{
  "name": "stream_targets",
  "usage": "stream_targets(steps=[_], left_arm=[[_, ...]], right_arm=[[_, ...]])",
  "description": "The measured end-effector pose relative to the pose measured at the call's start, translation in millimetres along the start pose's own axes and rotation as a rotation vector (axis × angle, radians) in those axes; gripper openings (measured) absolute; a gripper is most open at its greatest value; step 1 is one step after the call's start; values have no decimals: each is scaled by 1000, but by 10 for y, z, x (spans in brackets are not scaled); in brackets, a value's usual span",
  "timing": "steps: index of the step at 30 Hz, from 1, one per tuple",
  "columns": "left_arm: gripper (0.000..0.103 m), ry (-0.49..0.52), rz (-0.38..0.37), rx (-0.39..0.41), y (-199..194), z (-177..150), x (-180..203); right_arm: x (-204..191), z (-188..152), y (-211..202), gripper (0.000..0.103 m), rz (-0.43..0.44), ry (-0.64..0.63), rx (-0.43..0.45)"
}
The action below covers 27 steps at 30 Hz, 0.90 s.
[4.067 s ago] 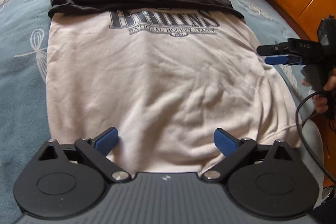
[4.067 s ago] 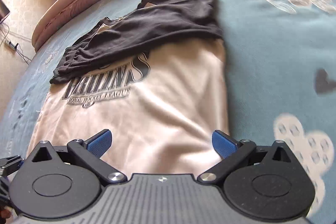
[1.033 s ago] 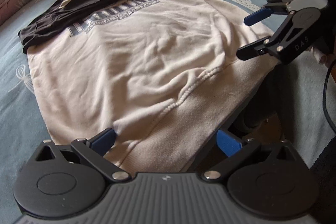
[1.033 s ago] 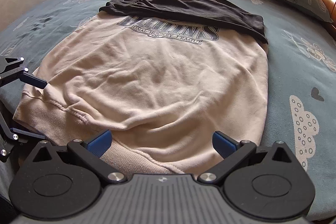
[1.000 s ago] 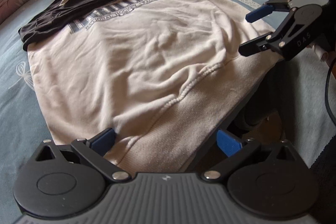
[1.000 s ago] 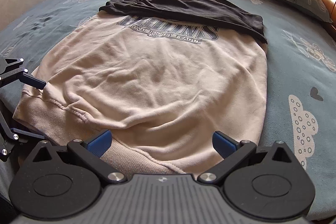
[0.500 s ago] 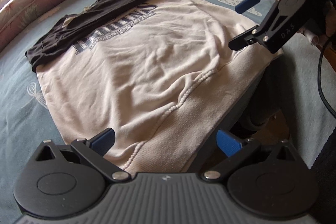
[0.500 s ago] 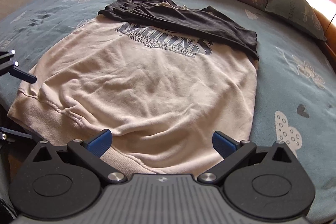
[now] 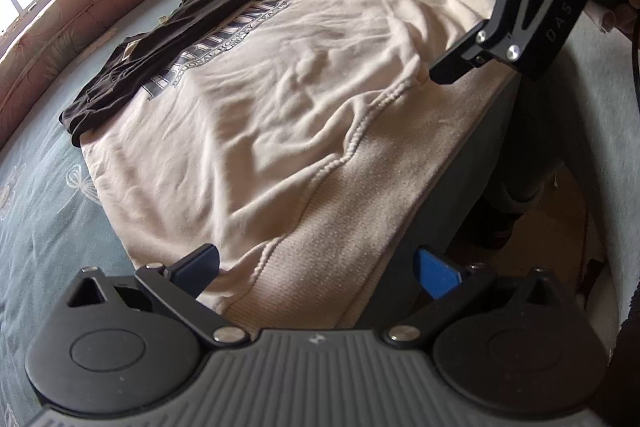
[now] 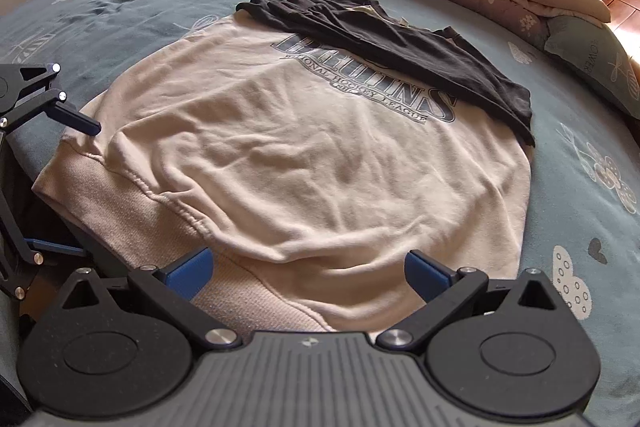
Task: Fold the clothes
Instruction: 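Lower both open grippers onto the hem edges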
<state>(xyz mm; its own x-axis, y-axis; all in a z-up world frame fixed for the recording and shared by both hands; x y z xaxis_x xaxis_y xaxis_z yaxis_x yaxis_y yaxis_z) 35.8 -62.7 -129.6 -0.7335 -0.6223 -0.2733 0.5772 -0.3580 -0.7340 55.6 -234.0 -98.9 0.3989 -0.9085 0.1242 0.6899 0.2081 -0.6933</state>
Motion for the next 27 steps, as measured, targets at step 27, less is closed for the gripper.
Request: stream_targets(steps=[27], left_arm=[[102, 39, 8, 24, 86, 270, 0]], right_arm=[[-222, -53, -44, 103, 112, -31, 12]])
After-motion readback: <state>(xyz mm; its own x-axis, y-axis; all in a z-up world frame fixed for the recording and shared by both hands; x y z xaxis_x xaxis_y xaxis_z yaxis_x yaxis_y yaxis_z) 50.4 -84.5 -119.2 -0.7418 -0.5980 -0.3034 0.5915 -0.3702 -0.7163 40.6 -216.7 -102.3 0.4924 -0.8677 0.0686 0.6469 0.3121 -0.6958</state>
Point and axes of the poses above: each gripper's, at about its wrist camera, not at the fingertips, and y roughly the way its jaws point, x to its right, z to its top, the point moved 4 cm from there along y, roughly the way its jaws point, and after that the axes turned 8 degrees about x, right-handed, at the moved point
